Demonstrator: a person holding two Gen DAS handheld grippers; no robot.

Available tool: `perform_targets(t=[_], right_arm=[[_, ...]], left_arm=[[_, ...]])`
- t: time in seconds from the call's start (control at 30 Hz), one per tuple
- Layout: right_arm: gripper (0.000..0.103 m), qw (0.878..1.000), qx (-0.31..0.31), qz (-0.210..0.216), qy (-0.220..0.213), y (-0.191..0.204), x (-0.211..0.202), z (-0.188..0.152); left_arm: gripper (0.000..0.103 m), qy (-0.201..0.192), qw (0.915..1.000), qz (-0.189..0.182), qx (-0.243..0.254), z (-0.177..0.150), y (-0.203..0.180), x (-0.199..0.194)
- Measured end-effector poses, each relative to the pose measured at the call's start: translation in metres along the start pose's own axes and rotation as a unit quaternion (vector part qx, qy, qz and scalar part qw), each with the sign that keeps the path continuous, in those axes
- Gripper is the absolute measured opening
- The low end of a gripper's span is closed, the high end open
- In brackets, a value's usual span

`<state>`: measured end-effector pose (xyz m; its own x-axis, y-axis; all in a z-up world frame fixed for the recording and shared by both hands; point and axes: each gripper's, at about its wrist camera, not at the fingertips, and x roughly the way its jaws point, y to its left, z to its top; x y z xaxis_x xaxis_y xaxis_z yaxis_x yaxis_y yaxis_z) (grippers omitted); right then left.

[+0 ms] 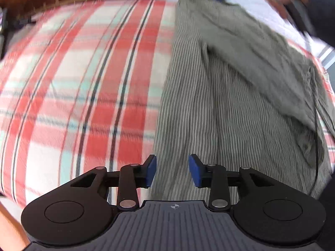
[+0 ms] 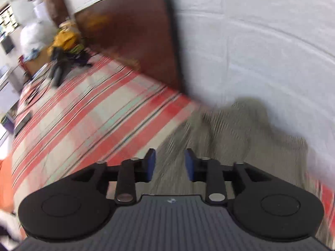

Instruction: Fold clothes

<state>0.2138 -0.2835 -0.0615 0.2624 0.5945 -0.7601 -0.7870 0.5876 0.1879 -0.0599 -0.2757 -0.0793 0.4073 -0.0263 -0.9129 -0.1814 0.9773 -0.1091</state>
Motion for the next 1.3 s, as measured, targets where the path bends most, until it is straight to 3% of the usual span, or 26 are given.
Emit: perform_targets(t=[0.1,0.27,0.53,0.7,0.9,0.93,1.0,1.17,1.3], right_arm=[[0.04,1.0,0.009,-0.013,0.016,0.004,-0.018,-0.04],[0.041,0.993,0.093,-0.06,0.03,-0.024,-0.03,-0.071],[0.041,0.99,0.111,-0.074,0.04,-0.043,-0.018,-0.084],[0.046,0.989,0.125,-0.074,0.038,-0.049,-0.01,-0.089],[0.047,0.988,0.133,-0.063,0.054,-0.055,0.003,-0.093],[0.045,0.988,0.13,-0.059,0.056,-0.054,0.004,-0.093],[0.008,0.988,0.131,-0.052,0.055,-0.054,0.003,-0.093],[0.009,0.987,0.147,-0.057,0.018,-0.064,-0.023,-0.087],[0.009,0.985,0.145,-0.08,0.036,-0.075,-0.018,-0.09]], left_arm=[[0.054,-0.008,0.9998,0.0,0.018,0.011,0.0,0.008],[0.055,-0.023,0.9991,-0.013,0.034,0.044,0.007,0.035],[0.055,-0.037,0.9971,-0.042,0.052,0.107,0.002,0.077],[0.055,-0.014,0.9974,-0.04,0.059,0.113,-0.003,0.101],[0.059,-0.013,0.9972,-0.034,0.065,0.112,-0.007,0.108],[0.059,-0.013,0.9971,-0.033,0.067,0.112,-0.007,0.108],[0.059,-0.014,0.9971,-0.033,0.067,0.112,-0.007,0.107],[0.059,-0.012,0.9978,-0.038,0.054,0.112,-0.002,0.105],[0.06,-0.012,0.9978,-0.036,0.055,0.111,-0.001,0.106]])
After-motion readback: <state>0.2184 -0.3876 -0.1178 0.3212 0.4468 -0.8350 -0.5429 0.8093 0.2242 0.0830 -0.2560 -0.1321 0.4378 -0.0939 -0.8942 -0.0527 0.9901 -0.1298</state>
